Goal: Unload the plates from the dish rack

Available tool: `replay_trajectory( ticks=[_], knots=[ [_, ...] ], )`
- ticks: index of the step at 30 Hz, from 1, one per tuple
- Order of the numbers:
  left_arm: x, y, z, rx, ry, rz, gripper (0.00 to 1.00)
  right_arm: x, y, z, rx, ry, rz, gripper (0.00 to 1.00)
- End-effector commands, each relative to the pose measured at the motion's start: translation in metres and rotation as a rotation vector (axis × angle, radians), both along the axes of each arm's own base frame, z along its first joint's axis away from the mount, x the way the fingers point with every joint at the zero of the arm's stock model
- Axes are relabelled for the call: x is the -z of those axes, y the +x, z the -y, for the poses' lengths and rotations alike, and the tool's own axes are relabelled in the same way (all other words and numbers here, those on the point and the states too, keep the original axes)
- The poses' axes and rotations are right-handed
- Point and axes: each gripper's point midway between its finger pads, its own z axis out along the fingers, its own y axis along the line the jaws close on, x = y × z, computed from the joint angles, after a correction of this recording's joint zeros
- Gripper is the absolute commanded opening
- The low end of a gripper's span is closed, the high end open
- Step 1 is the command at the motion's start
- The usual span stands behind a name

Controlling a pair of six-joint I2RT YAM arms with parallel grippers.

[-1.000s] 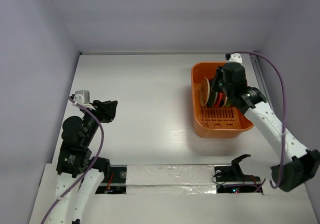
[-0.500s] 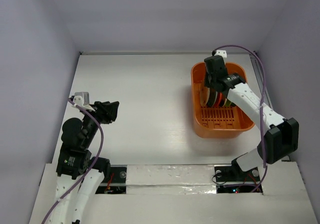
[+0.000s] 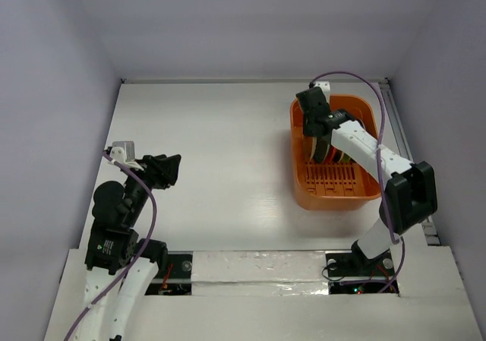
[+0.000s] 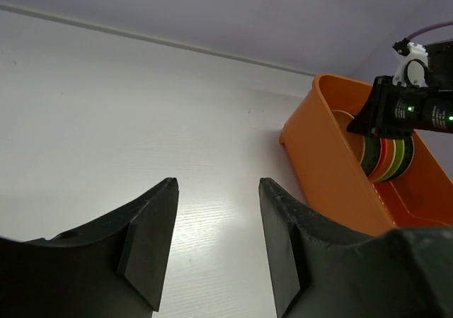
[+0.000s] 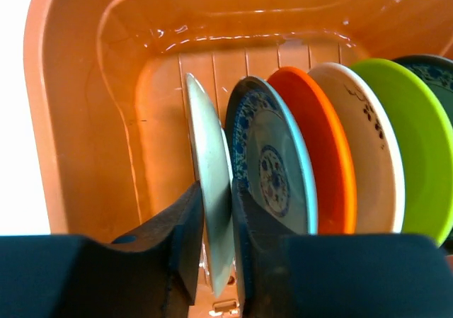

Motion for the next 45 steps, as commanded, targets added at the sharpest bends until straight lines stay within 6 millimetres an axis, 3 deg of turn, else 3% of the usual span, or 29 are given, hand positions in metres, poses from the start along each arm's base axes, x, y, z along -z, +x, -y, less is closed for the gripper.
replay_trajectory(
  ticks=[1,5,15,19,22,28,30,33,37,38,39,40,41,42,43,44,45],
  knots=[
    [-0.013,-0.002,0.004,0.021,-0.012,0.057,0.47,-0.017,0.008,-0.006,0.020,-0.045,0.050,0.25],
    [-0.015,-0.002,0.003,0.019,-0.012,0.064,0.47,-0.022,0.006,-0.009,0.029,-0.091,0.059,0.20],
    [-0.015,-0.003,0.003,0.016,-0.014,0.068,0.47,-0.067,-0.003,-0.006,0.052,-0.181,0.125,0.02],
    [-0.015,-0.003,0.002,0.016,-0.014,0.066,0.47,-0.103,-0.013,0.002,0.081,-0.209,0.182,0.00],
    [-0.016,-0.003,0.002,0.015,-0.016,0.067,0.48,-0.144,-0.024,0.008,0.092,-0.201,0.249,0.00],
    [-0.016,-0.003,0.002,0.011,-0.017,0.065,0.48,-0.196,-0.052,0.026,0.124,-0.168,0.337,0.00],
    [-0.015,-0.002,0.002,0.010,-0.015,0.063,0.48,-0.211,-0.057,0.017,0.099,-0.118,0.379,0.00],
    [-0.015,-0.002,0.001,0.005,-0.016,0.062,0.48,-0.218,-0.059,-0.018,-0.018,0.004,0.414,0.00],
    [-0.015,-0.001,0.000,-0.002,-0.017,0.059,0.47,-0.202,-0.045,-0.121,-0.274,0.267,0.423,0.00],
    [-0.014,-0.001,-0.001,-0.007,-0.015,0.058,0.47,-0.195,-0.043,-0.141,-0.304,0.321,0.407,0.00],
    [-0.014,-0.001,-0.002,-0.010,-0.017,0.057,0.47,-0.173,-0.034,-0.167,-0.331,0.333,0.365,0.00],
    [-0.015,-0.001,-0.002,-0.015,-0.019,0.058,0.47,-0.171,-0.035,-0.198,-0.388,0.385,0.365,0.00],
    [-0.015,-0.001,-0.003,-0.021,-0.020,0.058,0.47,-0.176,-0.033,-0.219,-0.406,0.433,0.374,0.00],
    [-0.015,-0.001,-0.004,-0.027,-0.020,0.060,0.47,-0.148,-0.024,-0.245,-0.426,0.422,0.322,0.00],
    [-0.015,-0.002,-0.005,-0.031,-0.020,0.058,0.47,-0.141,-0.028,-0.268,-0.457,0.441,0.302,0.00],
    [-0.016,-0.002,-0.007,-0.042,-0.022,0.059,0.47,-0.151,-0.025,-0.286,-0.468,0.486,0.318,0.00],
    [-0.016,-0.002,-0.008,-0.048,-0.025,0.058,0.47,-0.143,-0.022,-0.300,-0.475,0.496,0.309,0.00]
  ],
)
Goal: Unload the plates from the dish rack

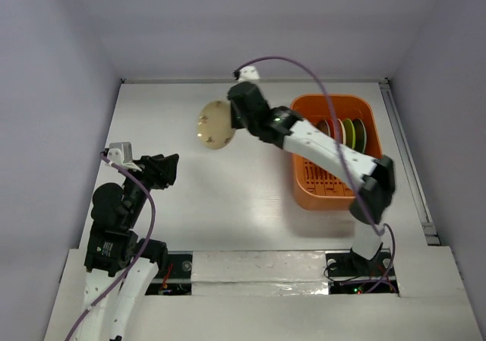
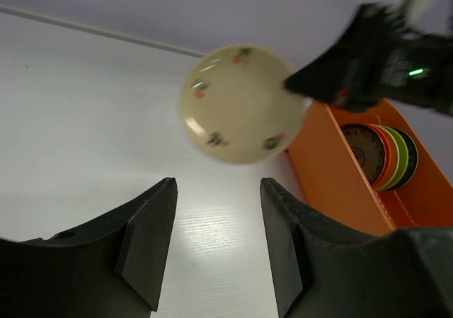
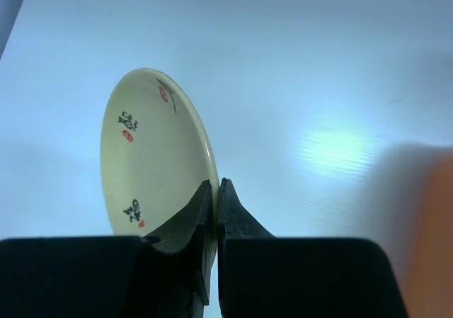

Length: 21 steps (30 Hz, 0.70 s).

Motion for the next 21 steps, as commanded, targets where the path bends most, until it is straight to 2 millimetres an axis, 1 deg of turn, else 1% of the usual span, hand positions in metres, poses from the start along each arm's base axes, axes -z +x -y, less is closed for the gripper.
replay_trajectory(
  ticks=[1,2,3,4,7,8,9,10,11,13,14,16,17,18,20,21],
  knots=[
    [-0.013,-0.001,-0.005,-0.031,-0.020,0.045,0.47,-0.003,0.004,-0.096,-0.131,0.207,-0.005,0.00],
    [-0.013,0.000,-0.005,-0.032,-0.019,0.044,0.47,0.022,0.008,-0.102,-0.120,0.186,-0.038,0.00],
    [-0.013,0.000,-0.005,-0.034,-0.021,0.043,0.47,0.032,0.012,-0.110,-0.119,0.189,-0.055,0.00],
    [-0.012,0.000,-0.005,-0.032,-0.019,0.041,0.47,0.049,0.018,-0.122,-0.122,0.189,-0.075,0.00],
    [-0.012,0.000,-0.004,-0.028,-0.019,0.040,0.47,0.071,0.024,-0.136,-0.115,0.222,-0.104,0.00],
    [-0.012,0.000,-0.004,-0.028,-0.019,0.042,0.47,0.089,0.027,-0.139,-0.102,0.212,-0.124,0.00],
    [-0.012,0.000,-0.004,-0.026,-0.020,0.040,0.47,0.097,0.028,-0.140,-0.094,0.209,-0.132,0.00],
    [-0.012,0.000,-0.004,-0.026,-0.020,0.042,0.47,0.107,0.028,-0.140,-0.086,0.194,-0.144,0.00],
    [-0.012,0.000,-0.004,-0.025,-0.020,0.040,0.47,0.119,0.031,-0.135,-0.050,0.173,-0.151,0.00],
    [-0.011,0.000,-0.003,-0.022,-0.018,0.039,0.47,0.132,0.033,-0.125,-0.003,0.143,-0.158,0.00],
    [-0.011,0.000,-0.003,-0.020,-0.018,0.037,0.47,0.148,0.030,-0.118,0.016,0.120,-0.177,0.00],
    [-0.011,0.000,-0.002,-0.017,-0.018,0.039,0.47,0.155,0.028,-0.111,0.035,0.108,-0.180,0.00],
    [-0.011,0.000,-0.002,-0.014,-0.018,0.039,0.47,0.166,0.026,-0.104,0.055,0.083,-0.190,0.00],
    [-0.011,0.000,-0.001,-0.011,-0.018,0.039,0.47,0.172,0.024,-0.101,0.061,0.072,-0.198,0.00],
    [-0.011,0.000,-0.001,-0.008,-0.019,0.040,0.47,0.181,0.021,-0.095,0.074,0.057,-0.210,0.08],
    [-0.011,0.000,-0.001,-0.008,-0.019,0.040,0.47,0.192,0.016,-0.089,0.078,0.036,-0.226,0.10]
  ],
)
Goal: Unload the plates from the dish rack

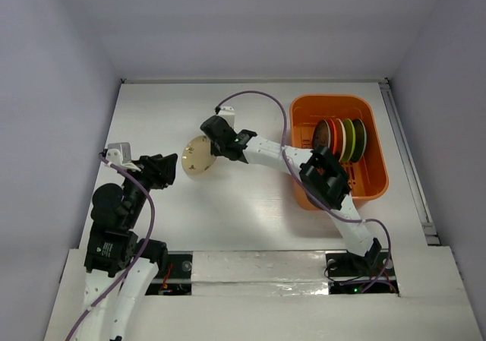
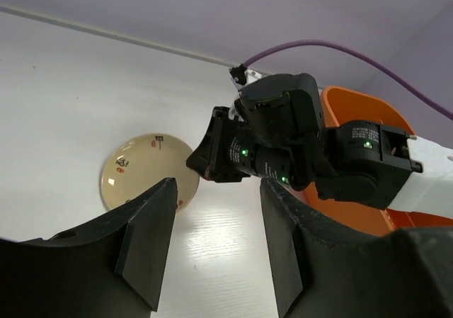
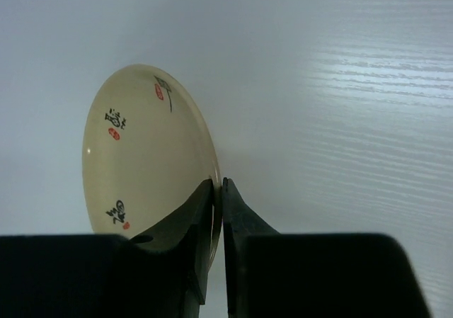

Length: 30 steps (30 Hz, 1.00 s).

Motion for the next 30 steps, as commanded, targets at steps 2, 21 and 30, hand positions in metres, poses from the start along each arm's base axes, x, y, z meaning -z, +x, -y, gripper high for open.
replay_trajectory(
  ticks=[2,21,30],
  knots=[
    [-0.011,-0.001,0.004,0.019,-0.012,0.039,0.47,-0.006,-0.002,0.017,0.059,0.009,0.036,0.19],
    [-0.010,0.000,0.005,0.024,-0.010,0.037,0.47,-0.104,-0.026,0.062,0.038,0.046,0.163,0.39],
    [-0.010,-0.001,0.005,0.025,-0.011,0.043,0.35,-0.191,-0.030,0.253,0.322,-0.063,0.307,0.00]
  ],
)
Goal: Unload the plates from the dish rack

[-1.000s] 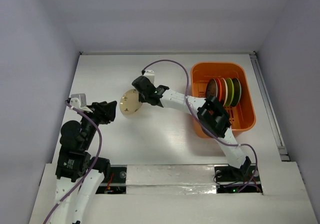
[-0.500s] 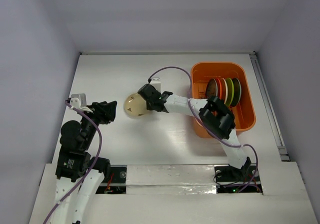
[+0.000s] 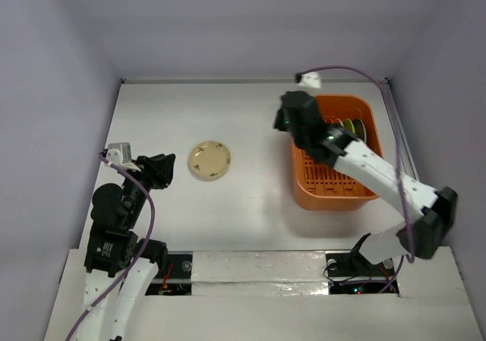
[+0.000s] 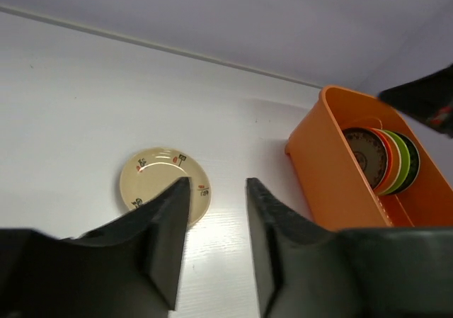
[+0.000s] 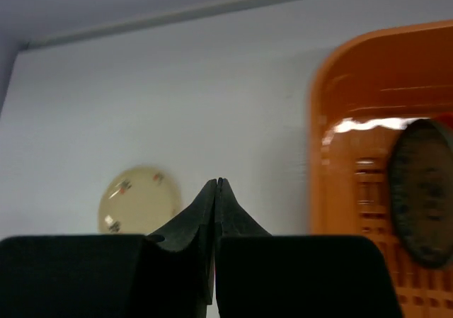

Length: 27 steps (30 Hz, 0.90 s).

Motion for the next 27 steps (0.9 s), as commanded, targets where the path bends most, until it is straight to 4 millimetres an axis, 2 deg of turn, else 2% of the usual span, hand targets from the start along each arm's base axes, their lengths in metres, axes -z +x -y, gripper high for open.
replay_trajectory(
  ticks=[1,2,3,5,6,7,9,11,13,14,17,19,26,27],
  knots=[
    [-0.010,0.000,0.004,0.022,-0.011,0.044,0.31,0.019,0.002,0.096,0.203,-0.159,-0.042,0.00],
    [-0.010,0.000,0.004,0.022,-0.011,0.045,0.21,0.026,-0.001,0.112,0.235,-0.192,-0.057,0.00],
    [-0.010,0.000,0.005,0.025,-0.010,0.046,0.15,0.022,-0.005,0.127,0.263,-0.198,-0.055,0.00],
    [-0.011,0.000,0.003,0.017,-0.009,0.048,0.06,0.029,-0.011,0.152,0.321,-0.252,-0.080,0.05],
    [-0.011,-0.001,0.003,0.014,-0.010,0.049,0.04,0.030,-0.013,0.158,0.329,-0.262,-0.088,0.08],
    [-0.011,0.000,0.002,0.010,-0.010,0.046,0.04,0.034,-0.015,0.168,0.348,-0.285,-0.110,0.16],
    [-0.011,0.000,0.002,0.008,-0.010,0.044,0.03,0.038,-0.014,0.179,0.374,-0.318,-0.129,0.25],
    [-0.010,0.001,0.002,0.010,-0.010,0.039,0.08,0.049,-0.010,0.187,0.374,-0.341,-0.170,0.35],
    [-0.010,0.000,0.003,0.014,-0.009,0.043,0.15,0.058,-0.005,0.185,0.351,-0.359,-0.192,0.35],
    [-0.010,0.000,0.003,0.014,-0.011,0.042,0.23,0.060,-0.004,0.183,0.344,-0.366,-0.199,0.35],
    [-0.011,-0.001,0.003,0.016,-0.011,0.044,0.32,0.072,0.003,0.187,0.348,-0.405,-0.243,0.35],
    [-0.011,-0.001,0.003,0.016,-0.011,0.045,0.34,0.078,0.009,0.193,0.359,-0.416,-0.260,0.35],
    [-0.012,-0.001,0.003,0.016,-0.012,0.047,0.38,0.098,0.022,0.192,0.347,-0.451,-0.303,0.34],
    [-0.011,-0.001,0.003,0.016,-0.010,0.044,0.38,0.100,0.024,0.197,0.364,-0.459,-0.311,0.33]
  ],
)
